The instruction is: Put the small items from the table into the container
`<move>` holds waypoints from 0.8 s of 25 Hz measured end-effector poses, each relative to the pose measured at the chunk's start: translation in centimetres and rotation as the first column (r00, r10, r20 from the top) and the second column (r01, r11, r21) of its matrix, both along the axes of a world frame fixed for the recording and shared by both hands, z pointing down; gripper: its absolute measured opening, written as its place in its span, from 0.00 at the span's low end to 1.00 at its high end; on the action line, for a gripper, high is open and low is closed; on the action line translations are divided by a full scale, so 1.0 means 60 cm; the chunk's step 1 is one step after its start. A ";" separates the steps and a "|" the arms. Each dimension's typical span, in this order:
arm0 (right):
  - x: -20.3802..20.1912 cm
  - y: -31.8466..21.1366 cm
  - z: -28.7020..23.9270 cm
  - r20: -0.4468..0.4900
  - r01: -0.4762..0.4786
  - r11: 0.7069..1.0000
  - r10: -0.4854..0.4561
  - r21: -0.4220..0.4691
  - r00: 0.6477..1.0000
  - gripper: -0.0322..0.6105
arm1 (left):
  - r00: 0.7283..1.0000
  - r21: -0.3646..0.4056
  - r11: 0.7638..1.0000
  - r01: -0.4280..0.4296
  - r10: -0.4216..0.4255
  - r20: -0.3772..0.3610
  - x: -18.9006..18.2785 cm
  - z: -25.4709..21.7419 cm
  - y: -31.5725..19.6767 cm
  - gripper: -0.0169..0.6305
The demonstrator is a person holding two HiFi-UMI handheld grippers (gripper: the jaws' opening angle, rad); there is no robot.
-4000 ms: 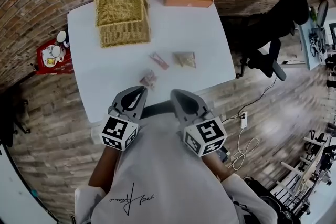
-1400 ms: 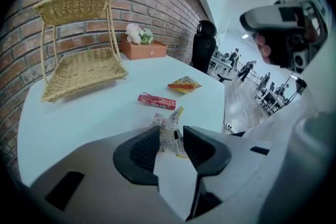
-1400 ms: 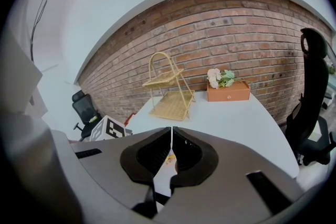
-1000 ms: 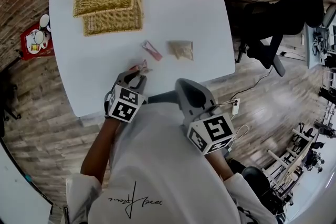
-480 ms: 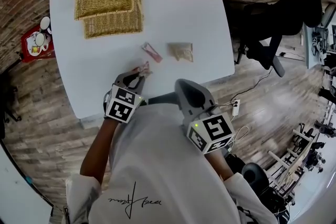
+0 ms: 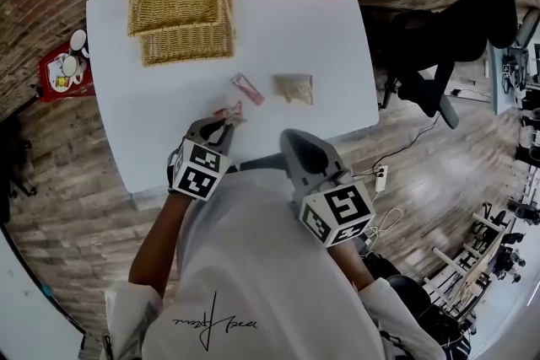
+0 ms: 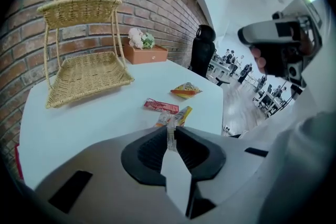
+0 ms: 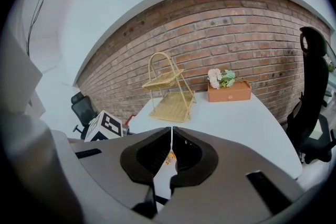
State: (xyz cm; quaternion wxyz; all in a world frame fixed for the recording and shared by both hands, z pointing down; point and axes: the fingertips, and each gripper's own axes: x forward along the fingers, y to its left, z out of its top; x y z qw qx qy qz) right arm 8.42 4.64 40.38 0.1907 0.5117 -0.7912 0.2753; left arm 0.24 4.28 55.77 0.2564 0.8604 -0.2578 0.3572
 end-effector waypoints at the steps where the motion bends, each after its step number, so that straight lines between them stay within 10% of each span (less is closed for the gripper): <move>1: -0.001 0.000 0.000 0.001 0.000 1.000 0.000 0.001 1.000 0.08 | 1.000 0.000 1.000 0.002 -0.002 -0.005 0.000 -0.001 0.001 0.11; 20: -0.031 -0.016 -0.015 0.014 0.037 0.998 -0.038 0.051 0.999 0.08 | 0.990 0.041 0.995 0.087 -0.082 -0.113 -0.012 -0.079 -0.017 0.11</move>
